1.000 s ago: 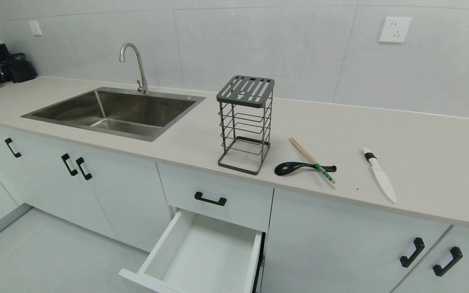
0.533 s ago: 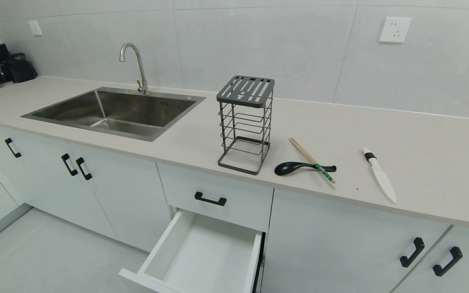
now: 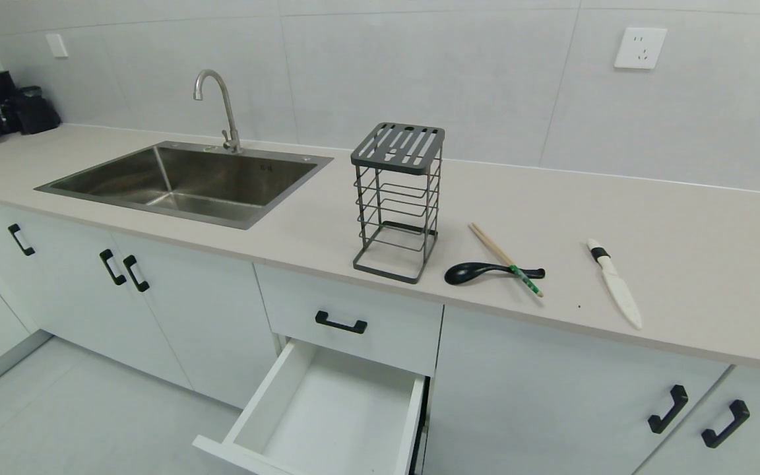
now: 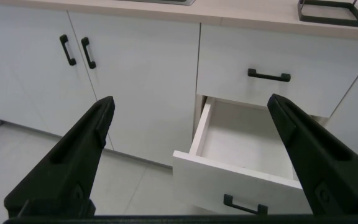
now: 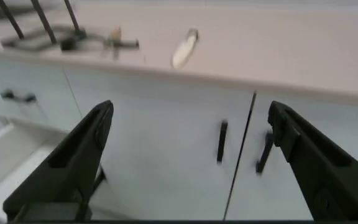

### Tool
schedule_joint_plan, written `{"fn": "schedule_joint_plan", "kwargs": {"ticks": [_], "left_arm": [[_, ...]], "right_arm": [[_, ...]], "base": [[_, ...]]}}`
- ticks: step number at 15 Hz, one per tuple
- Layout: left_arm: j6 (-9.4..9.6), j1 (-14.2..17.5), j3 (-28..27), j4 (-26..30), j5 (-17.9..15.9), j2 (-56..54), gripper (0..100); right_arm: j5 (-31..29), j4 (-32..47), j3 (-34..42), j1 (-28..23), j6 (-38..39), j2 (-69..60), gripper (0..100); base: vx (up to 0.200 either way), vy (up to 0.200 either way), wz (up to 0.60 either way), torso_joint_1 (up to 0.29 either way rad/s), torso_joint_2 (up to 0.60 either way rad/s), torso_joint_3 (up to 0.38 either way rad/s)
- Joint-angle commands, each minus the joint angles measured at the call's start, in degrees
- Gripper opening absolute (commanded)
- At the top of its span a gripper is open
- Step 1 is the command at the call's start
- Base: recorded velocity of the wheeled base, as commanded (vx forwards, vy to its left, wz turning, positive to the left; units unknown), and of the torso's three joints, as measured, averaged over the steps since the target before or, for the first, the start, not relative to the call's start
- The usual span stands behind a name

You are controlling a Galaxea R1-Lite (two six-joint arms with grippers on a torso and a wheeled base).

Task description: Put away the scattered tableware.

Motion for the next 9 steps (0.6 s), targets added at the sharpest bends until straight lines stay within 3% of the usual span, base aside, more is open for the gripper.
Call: {"fn": "schedule_joint_plan", "kwargs": {"ticks": [1, 4, 6, 9], "left_arm": [[0.0, 0.0, 0.0, 0.0, 0.0, 0.1, 100], [0.0, 0.0, 0.0, 0.0, 0.0, 0.1, 100], [0.0, 0.0, 0.0, 0.0, 0.0, 0.1, 100], [0.0, 0.0, 0.0, 0.0, 0.0, 0.1, 100]], "right_arm": [[4.4, -6.0, -9.4, -0.6, -1.0, 4.3, 100], [18.0, -0.1, -15.5, -1.0, -2.4, 19.2, 100], [22.3, -0.1, -18.5, 0.2, -3.0, 28.5, 100], [22.9, -0.3, -23.4, 5.1, -3.0, 42.3, 100]], "base": [[0.0, 0.0, 0.0, 0.0, 0.0, 0.0], [0.0, 0.0, 0.0, 0.0, 0.0, 0.0], [0.0, 0.0, 0.0, 0.0, 0.0, 0.0], [0.0, 0.0, 0.0, 0.0, 0.0, 0.0]]}}
